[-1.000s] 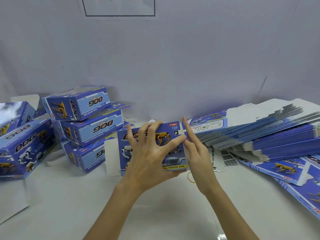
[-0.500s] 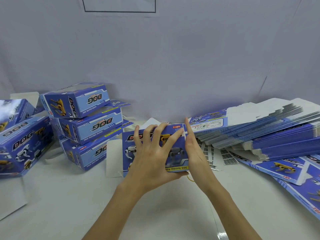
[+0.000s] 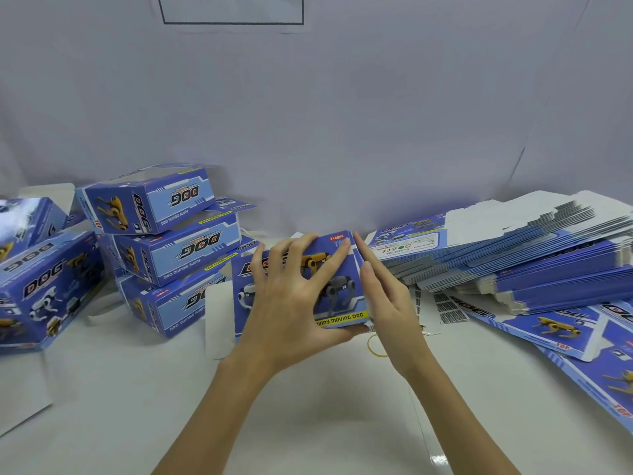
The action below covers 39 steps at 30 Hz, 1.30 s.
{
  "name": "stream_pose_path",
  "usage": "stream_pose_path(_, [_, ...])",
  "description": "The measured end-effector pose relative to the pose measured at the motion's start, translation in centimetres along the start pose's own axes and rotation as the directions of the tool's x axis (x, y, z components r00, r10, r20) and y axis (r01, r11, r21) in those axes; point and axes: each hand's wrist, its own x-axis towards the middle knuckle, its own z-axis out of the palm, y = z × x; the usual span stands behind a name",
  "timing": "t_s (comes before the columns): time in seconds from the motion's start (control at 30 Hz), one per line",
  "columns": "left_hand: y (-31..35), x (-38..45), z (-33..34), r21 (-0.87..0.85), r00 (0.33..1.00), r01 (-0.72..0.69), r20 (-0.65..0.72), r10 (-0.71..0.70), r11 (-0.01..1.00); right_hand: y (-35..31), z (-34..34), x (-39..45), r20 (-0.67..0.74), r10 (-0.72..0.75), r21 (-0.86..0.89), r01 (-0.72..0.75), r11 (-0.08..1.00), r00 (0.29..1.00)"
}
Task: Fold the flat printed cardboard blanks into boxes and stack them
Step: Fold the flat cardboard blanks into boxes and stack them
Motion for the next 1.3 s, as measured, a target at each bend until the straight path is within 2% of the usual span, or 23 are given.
stream_pose_path(0.23, [0.6, -0.1, 0.2, 0.066, 1.0, -0.013, 0.01, 0.013, 0.998, 0.3, 0.5, 0.0, -0.099, -0.023, -0.027, 0.021, 0.999, 0.995])
stream_pose_path(0.37, [0.5, -0.3, 0.6, 0.085, 1.0, -0.001, 0.031, -0.002, 0.996, 0.6, 0.5, -0.2, 0.0, 0.05, -0.044, -0.049, 0.998, 0.999])
stream_pose_path(0.47, [0.2, -0.3, 0.7, 0.069, 0.998, 0.033, 0.047, -0.037, 0.997, 0.9, 0.2, 0.1, 0.056, 0.112, 0.038, -0.114, 0.993, 0.992])
stream_pose_path(0.5, [0.2, -0.3, 0.7, 0.073, 0.998, 0.049, 0.037, -0.052, 0.996, 0.8, 0.2, 0.1, 0.033, 0.089, 0.036, -0.09, 0.995, 0.996])
stream_pose_path(0.57, [0.1, 0.0, 0.6, 0.087, 0.997, 0.078, -0.025, -0.076, 0.993, 1.0, 0.3, -0.2, -0.072, -0.081, -0.12, 0.072, 0.99, 0.994])
stream_pose_path(0.67, [-0.2, 0.1, 0.5, 0.073, 0.989, 0.089, -0.121, -0.08, 0.993, 2.2, 1.1, -0.8, -0.061, -0.362, -0.428, 0.303, 0.851, 0.93])
stream_pose_path(0.73, [-0.4, -0.1, 0.6, 0.077, 0.988, 0.082, -0.138, -0.07, 0.994, 2.9, 1.9, -0.9, -0.066, -0.424, -0.478, 0.344, 0.808, 0.903])
stream_pose_path(0.83, [-0.5, -0.2, 1.0, 0.067, 0.989, 0.07, -0.132, -0.061, 0.995, 3.3, 2.0, -0.7, -0.099, -0.413, -0.426, 0.336, 0.84, 0.905])
stream_pose_path(1.0, [-0.6, -0.3, 1.3, 0.062, 0.987, 0.054, -0.158, -0.043, 0.997, 3.4, 2.0, -0.8, -0.075, -0.405, -0.404, 0.344, 0.848, 0.911])
stream_pose_path(1.17, [-0.5, 0.0, 1.0, 0.096, 0.982, 0.022, -0.189, -0.003, 0.995, 2.7, 2.1, -0.7, -0.093, -0.285, -0.38, 0.23, 0.896, 0.954])
stream_pose_path(1.3, [-0.3, -0.2, 0.9, 0.078, 0.984, 0.002, -0.179, 0.012, 0.997, 2.7, 2.0, -0.8, -0.045, -0.302, -0.332, 0.271, 0.904, 0.952])
